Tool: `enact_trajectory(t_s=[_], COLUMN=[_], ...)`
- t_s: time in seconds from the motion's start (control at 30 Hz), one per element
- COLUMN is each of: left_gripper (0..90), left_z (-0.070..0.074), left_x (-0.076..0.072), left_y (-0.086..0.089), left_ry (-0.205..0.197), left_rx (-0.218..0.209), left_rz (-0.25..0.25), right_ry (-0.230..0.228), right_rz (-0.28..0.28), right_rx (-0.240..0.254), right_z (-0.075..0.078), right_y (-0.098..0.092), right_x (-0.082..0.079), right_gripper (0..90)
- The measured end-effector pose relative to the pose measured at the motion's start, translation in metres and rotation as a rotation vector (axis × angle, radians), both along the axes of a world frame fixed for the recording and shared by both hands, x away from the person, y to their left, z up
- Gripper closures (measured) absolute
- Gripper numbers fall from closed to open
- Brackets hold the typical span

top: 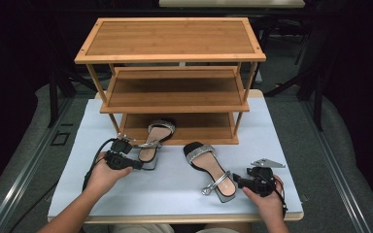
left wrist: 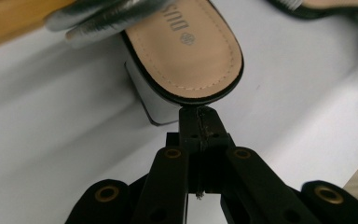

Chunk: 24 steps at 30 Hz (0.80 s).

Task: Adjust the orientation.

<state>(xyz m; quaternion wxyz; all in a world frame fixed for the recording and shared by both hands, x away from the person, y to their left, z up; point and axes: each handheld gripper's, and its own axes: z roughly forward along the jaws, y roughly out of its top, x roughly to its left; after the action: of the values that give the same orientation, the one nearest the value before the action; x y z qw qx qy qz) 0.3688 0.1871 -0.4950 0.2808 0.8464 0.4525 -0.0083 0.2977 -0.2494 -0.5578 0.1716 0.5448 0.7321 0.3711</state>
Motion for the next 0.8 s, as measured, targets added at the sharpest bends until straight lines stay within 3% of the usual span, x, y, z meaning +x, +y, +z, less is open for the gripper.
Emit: enact_trajectory(t_s=[0.2,0.3,0.47,0.8], left_gripper=[90.0,90.0,90.0,90.0], left_z=[-0.003,-0.002,0.003,-0.003], left_x=[0.010,0.015,0.034,0.063], left_y=[-0.026,-0.030,-0.037,-0.045], left_ry=[0.005,0.000,-0.046,-0.040], left_rx=[0.002,0.011,0.025,0.022], left_rz=[-0.015,-0.027,0.021,0.092], right_ry=[0.000,0.009,0.011,0.011], right_rz=[0.004,0.006,0.008,0.014], right_rx=[0.004,-0.002,0.004,0.003], right_z=[0.000,0.001,0.001,0.001], right_y=[0.000,0.000,0.000,-0.001], right_x=[0.000,0.000,0.000,0.000], right_gripper=[35.1,35.1,35.1,35.1])
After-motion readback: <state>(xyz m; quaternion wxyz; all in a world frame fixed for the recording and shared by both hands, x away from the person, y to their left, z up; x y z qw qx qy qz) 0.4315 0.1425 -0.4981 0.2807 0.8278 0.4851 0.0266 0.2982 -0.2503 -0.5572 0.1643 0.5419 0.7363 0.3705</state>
